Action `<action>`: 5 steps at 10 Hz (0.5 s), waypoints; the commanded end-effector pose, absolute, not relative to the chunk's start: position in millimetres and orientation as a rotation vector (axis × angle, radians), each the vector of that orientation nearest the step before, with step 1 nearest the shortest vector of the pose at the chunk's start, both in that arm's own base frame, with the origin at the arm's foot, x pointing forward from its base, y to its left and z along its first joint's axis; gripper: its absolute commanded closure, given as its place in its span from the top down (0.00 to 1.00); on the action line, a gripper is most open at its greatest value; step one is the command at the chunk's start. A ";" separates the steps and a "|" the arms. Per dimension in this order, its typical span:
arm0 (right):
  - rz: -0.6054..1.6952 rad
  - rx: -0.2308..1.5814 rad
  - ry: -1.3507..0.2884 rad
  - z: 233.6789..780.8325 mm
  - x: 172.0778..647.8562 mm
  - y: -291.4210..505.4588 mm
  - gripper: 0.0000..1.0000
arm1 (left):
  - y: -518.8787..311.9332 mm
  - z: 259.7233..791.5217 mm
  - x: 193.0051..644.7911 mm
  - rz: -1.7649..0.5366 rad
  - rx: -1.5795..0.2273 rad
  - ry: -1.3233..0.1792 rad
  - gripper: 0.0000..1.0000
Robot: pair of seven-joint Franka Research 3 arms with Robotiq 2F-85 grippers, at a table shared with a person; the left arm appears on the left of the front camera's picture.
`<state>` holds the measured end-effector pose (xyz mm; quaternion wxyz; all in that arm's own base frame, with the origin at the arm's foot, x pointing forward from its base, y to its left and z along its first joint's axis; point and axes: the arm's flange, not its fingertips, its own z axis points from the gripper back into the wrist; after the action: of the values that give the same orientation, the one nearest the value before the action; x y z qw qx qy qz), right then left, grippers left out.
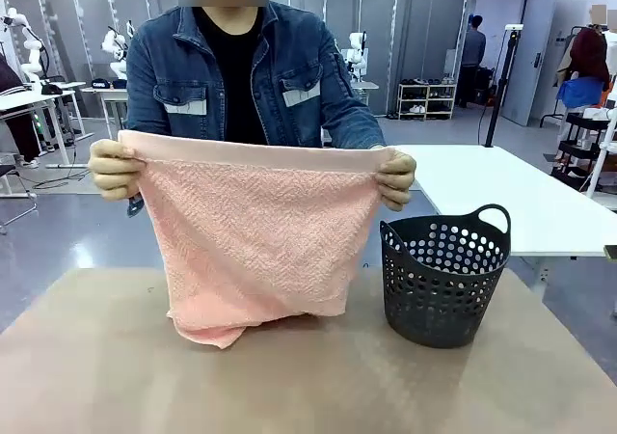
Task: Fold the towel.
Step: Grab the top end of the 100 cm Hotel Towel extended by the human.
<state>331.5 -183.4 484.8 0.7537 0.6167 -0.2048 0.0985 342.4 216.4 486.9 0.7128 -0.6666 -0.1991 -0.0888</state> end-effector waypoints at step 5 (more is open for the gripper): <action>0.268 1.288 -0.482 494.1 331.0 -181.4 1.00 | 215.6 496.0 340.8 -0.259 -1.420 -0.455 1.00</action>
<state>331.8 -182.8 486.7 0.7546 0.6138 -0.2080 0.1032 342.8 215.8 489.2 0.7146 -0.6635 -0.2005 -0.0939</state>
